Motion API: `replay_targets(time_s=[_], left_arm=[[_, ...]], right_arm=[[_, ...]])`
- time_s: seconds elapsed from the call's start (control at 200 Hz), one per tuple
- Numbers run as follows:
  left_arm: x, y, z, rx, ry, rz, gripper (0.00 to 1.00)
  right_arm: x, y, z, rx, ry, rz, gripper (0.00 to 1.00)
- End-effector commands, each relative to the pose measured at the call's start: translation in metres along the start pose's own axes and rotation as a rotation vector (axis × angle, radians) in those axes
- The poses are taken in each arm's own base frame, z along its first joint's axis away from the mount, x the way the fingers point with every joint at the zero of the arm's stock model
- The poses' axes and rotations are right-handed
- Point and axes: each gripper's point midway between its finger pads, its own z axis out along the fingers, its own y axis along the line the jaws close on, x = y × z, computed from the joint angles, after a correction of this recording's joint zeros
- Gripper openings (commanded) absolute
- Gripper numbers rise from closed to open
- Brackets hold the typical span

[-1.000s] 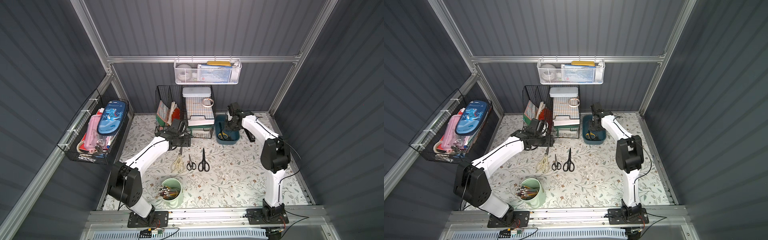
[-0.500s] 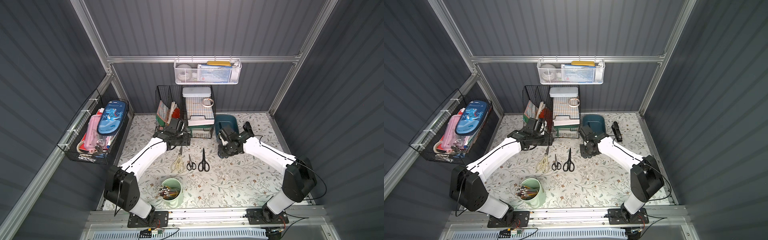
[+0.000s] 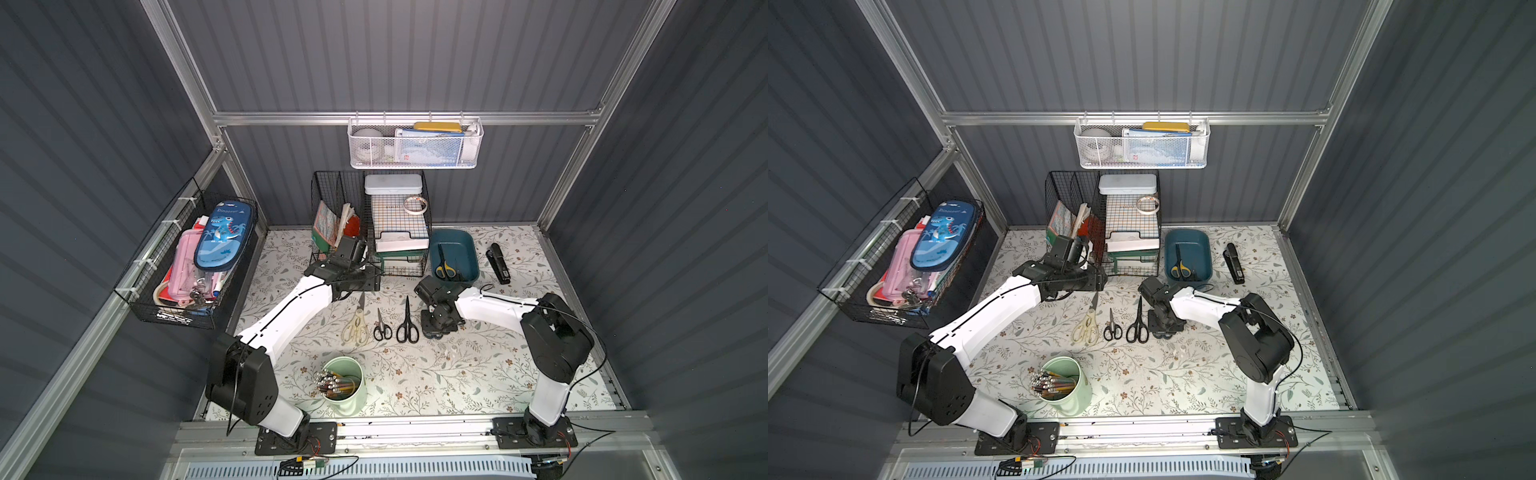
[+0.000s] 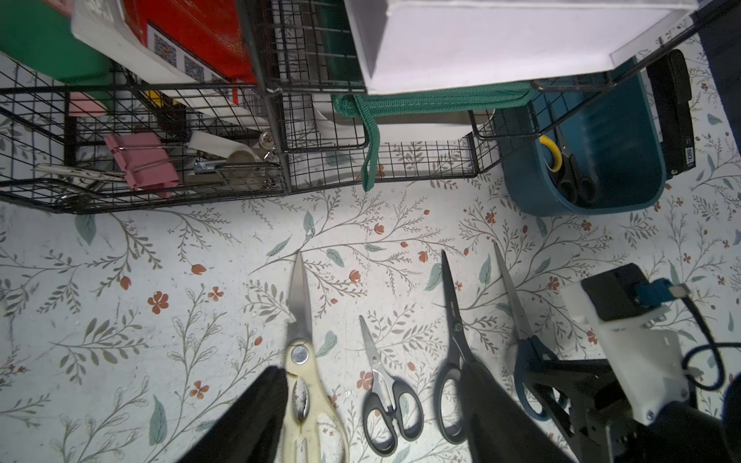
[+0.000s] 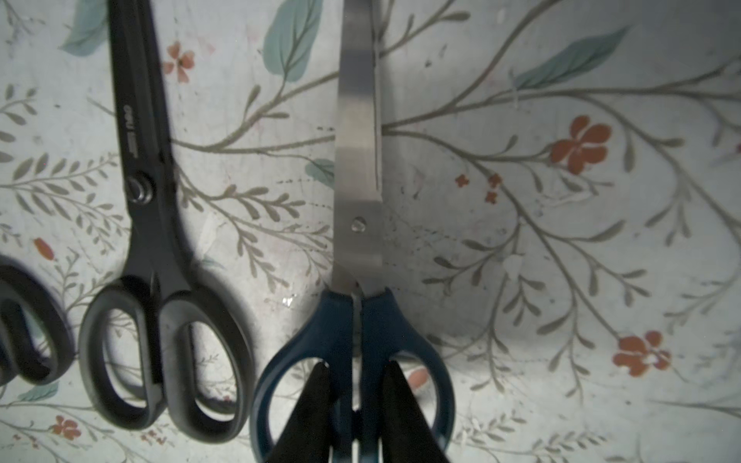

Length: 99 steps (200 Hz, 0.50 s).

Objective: Take the scissors out of the storage box
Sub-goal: Place the scissors at the center of the board.

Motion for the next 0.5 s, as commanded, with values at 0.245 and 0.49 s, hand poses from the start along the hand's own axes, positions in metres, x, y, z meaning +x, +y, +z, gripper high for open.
replay_targets(time_s=[0.245,0.49], left_arm=[[0.0007,0.0016,-0.0076,-0.002,0.001,0.001,0.73],[0.0036,0.0033,-0.0070,-0.008,0.008,0.003,0.73]], right_arm=[[-0.0013,0.0006,0.0023,0.019,-0.003,0.009,0.20],[0.0005,-0.0010,0.0014,0.026,0.006,-0.005,0.35]])
